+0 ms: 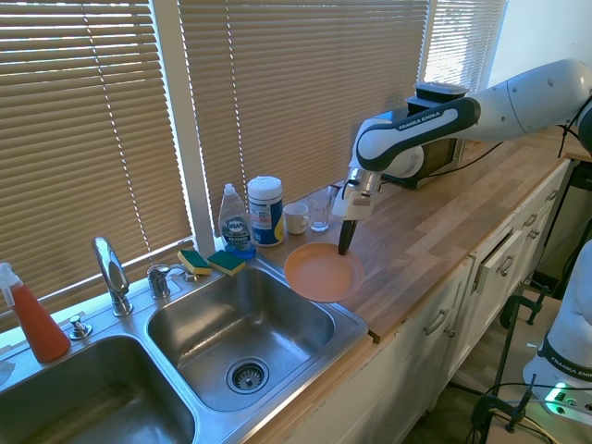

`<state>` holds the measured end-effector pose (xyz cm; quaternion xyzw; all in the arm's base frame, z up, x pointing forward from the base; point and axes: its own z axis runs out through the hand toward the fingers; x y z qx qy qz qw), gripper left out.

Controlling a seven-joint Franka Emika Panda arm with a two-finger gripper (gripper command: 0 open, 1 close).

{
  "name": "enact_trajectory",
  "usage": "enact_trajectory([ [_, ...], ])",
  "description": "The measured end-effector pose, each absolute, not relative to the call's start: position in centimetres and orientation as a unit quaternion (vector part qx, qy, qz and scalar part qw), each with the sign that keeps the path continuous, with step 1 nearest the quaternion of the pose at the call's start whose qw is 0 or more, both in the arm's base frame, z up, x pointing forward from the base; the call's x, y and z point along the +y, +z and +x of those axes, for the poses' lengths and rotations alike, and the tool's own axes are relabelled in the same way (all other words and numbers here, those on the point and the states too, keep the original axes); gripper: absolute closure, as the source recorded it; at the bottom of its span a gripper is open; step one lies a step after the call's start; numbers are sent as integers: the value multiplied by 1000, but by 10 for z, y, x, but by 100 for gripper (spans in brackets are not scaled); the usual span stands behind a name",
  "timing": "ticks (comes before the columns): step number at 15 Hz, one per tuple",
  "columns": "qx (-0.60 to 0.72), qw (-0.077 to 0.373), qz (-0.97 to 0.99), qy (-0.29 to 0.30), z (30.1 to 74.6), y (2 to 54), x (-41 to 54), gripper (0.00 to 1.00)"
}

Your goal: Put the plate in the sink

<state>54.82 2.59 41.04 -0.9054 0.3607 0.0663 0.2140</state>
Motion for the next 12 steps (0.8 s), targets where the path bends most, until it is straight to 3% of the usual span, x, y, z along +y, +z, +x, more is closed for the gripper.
enact_trajectory([
  [7,315,215,-922,74,598,394,138,100],
  [12,283,170,-942,64,654,354,235,100],
])
